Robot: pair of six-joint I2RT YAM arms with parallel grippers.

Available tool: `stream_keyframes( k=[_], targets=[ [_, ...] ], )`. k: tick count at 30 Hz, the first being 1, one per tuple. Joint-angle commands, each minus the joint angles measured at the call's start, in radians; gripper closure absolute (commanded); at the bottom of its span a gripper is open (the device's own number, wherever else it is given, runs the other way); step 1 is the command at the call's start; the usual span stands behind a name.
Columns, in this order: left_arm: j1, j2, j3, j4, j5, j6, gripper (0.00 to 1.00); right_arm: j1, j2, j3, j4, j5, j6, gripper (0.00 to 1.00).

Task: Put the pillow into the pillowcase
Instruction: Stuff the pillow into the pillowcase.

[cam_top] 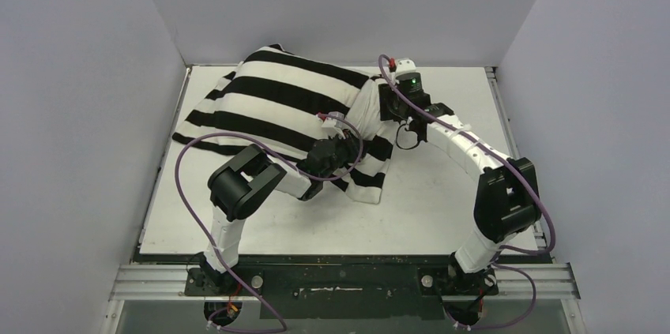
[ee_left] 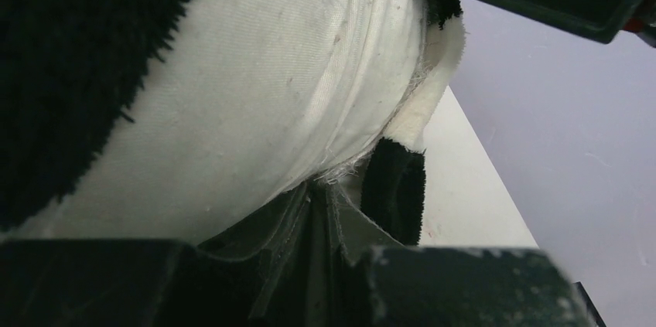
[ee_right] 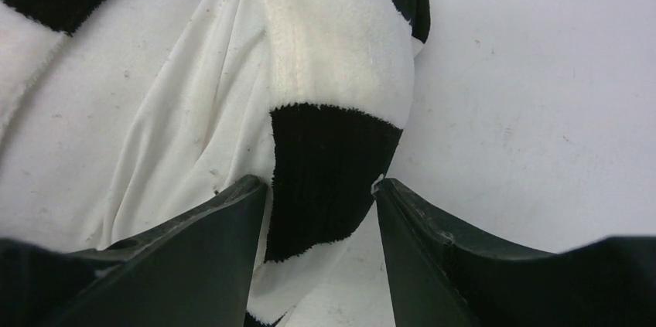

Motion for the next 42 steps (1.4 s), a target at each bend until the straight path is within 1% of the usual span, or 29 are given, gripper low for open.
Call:
stream_keyframes(
  k=[1, 7, 9, 11, 15, 19, 21, 26, 29, 32, 34, 35, 37, 40, 42],
  targets=[
    [0.014, 0.034, -0.060, -0.202, -0.032, -0.010, 0.87, 0.048, 0.016, 0.069, -0.038, 0.144, -0.042, 0.49],
    [0.013, 0.040, -0.058, -0.199, -0.035, -0.014, 0.86, 0.082, 0.040, 0.120, -0.112, 0.303, -0.048, 0.77],
    [0.011, 0.040, -0.059, -0.199, -0.037, -0.014, 0.86, 0.084, 0.044, 0.135, -0.145, 0.357, -0.037, 0.79],
    [0.012, 0.040, -0.058, -0.198, -0.036, -0.014, 0.86, 0.084, 0.050, 0.143, -0.173, 0.404, -0.029, 0.79],
    [0.012, 0.035, -0.057, -0.201, -0.039, -0.015, 0.86, 0.090, 0.068, 0.166, -0.229, 0.491, -0.023, 0.75],
    [0.008, 0.035, -0.054, -0.203, -0.037, -0.014, 0.86, 0.103, 0.059, 0.172, -0.238, 0.504, -0.015, 0.71],
    [0.008, 0.036, -0.051, -0.205, -0.037, -0.015, 0.86, 0.112, 0.053, 0.185, -0.249, 0.515, -0.008, 0.71],
    [0.008, 0.031, -0.051, -0.210, -0.039, -0.011, 0.86, 0.138, 0.024, 0.233, -0.283, 0.623, -0.023, 0.71],
    [0.006, 0.029, -0.052, -0.210, -0.040, -0.010, 0.86, 0.143, 0.001, 0.244, -0.287, 0.661, -0.035, 0.71],
    [0.007, 0.027, -0.050, -0.212, -0.040, -0.010, 0.86, 0.144, -0.031, 0.230, -0.265, 0.620, -0.041, 0.71],
    [0.006, 0.027, -0.047, -0.215, -0.039, -0.010, 0.86, 0.142, -0.054, 0.200, -0.218, 0.513, -0.045, 0.71],
    [0.007, 0.027, -0.045, -0.217, -0.039, -0.010, 0.86, 0.139, -0.069, 0.182, -0.195, 0.431, -0.043, 0.70],
    [0.004, 0.024, -0.042, -0.220, -0.039, -0.010, 0.86, 0.139, -0.085, 0.145, -0.156, 0.362, -0.035, 0.66],
    [0.002, 0.021, -0.039, -0.224, -0.042, -0.008, 0.86, 0.137, -0.064, 0.136, -0.147, 0.343, -0.026, 0.60],
    [-0.001, 0.021, -0.037, -0.228, -0.039, -0.006, 0.86, 0.135, -0.039, 0.143, -0.151, 0.331, -0.036, 0.59]
  ],
)
